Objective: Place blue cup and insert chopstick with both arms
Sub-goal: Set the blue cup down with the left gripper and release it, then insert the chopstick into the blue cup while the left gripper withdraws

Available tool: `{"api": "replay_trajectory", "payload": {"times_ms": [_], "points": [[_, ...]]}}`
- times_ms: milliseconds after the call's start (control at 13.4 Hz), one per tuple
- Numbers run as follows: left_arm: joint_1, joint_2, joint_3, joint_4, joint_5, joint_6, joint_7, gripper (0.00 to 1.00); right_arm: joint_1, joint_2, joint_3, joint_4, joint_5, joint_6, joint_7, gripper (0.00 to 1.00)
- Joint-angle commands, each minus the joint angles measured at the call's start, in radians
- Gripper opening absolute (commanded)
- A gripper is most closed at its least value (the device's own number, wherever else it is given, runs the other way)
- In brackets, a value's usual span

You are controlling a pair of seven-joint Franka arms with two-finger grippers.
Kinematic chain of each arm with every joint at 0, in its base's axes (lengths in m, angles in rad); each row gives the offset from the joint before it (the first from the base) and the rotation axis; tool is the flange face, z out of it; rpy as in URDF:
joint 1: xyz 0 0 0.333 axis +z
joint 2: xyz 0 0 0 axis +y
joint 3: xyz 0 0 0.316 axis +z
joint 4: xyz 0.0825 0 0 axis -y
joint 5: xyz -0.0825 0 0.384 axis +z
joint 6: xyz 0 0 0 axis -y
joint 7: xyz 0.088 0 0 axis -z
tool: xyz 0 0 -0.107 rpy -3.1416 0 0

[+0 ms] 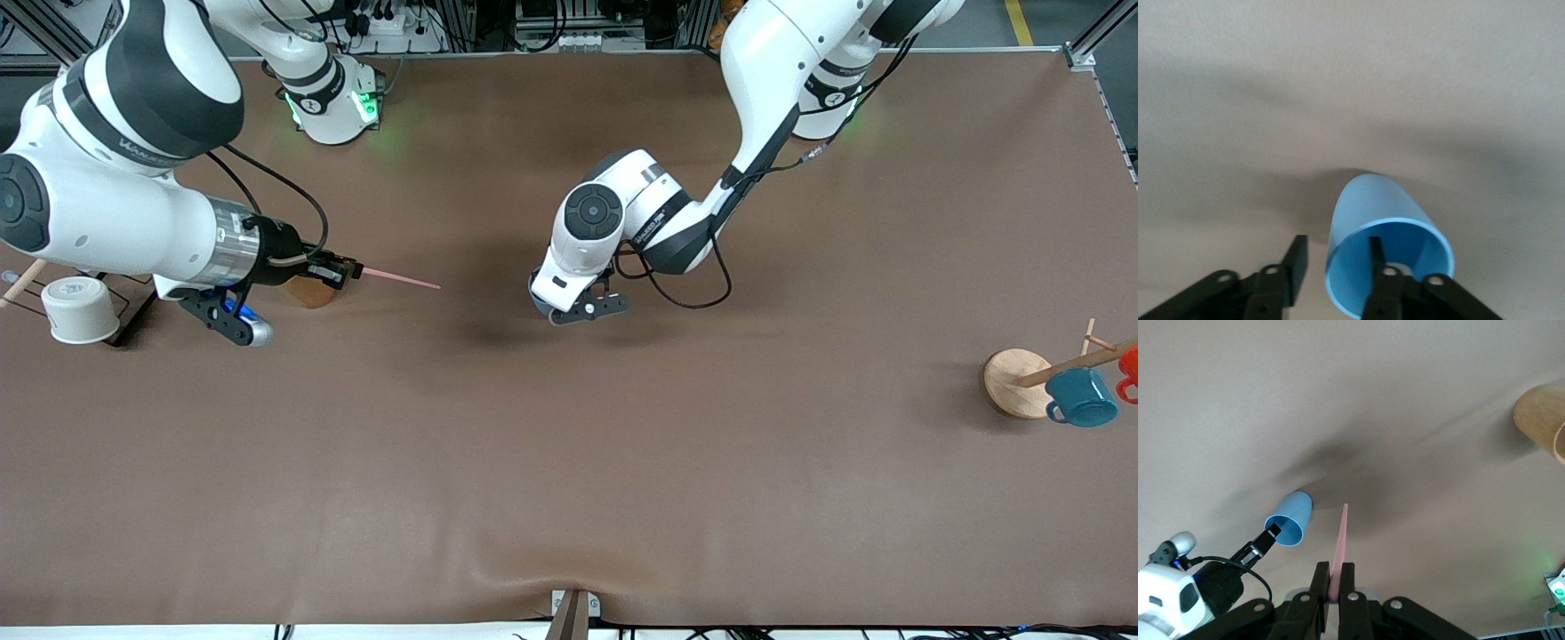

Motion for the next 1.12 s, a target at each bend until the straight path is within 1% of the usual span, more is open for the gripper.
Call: {"api": "replay_trajectory", "payload": {"times_ms": [0,223,372,595,744,893,1041], "points": [[0.042,-0.120,0.002,-0.006,0.022,-0.061,-0.027,1.00,0.011,-0.030,0.004,-0.041,0.046,0.030,0.064,0.00],[0.160,-0.263,0.002,-0.006,0.025,-0.136,-0.011,1.00,0.085,-0.039,0.005,-0.099,0.047,0.119,0.166,0.00],[0.228,-0.322,0.002,-0.006,0.025,-0.150,-0.013,1.00,0.132,-0.039,0.005,-0.116,0.047,0.168,0.240,0.00],[0.329,-0.381,0.002,-0.006,0.041,-0.196,0.051,1.00,0.190,-0.034,0.005,-0.160,0.052,0.245,0.318,0.00],[0.375,-0.416,0.000,-0.005,0.102,-0.220,0.096,1.00,0.230,-0.028,0.004,-0.162,0.057,0.292,0.375,0.00],[0.398,-0.444,0.002,-0.005,0.108,-0.240,0.117,1.00,0.241,-0.025,0.005,-0.167,0.057,0.317,0.387,0.00],[0.446,-0.467,-0.001,-0.005,0.108,-0.268,0.128,1.00,0.253,-0.021,0.005,-0.168,0.057,0.337,0.410,0.00]]}}
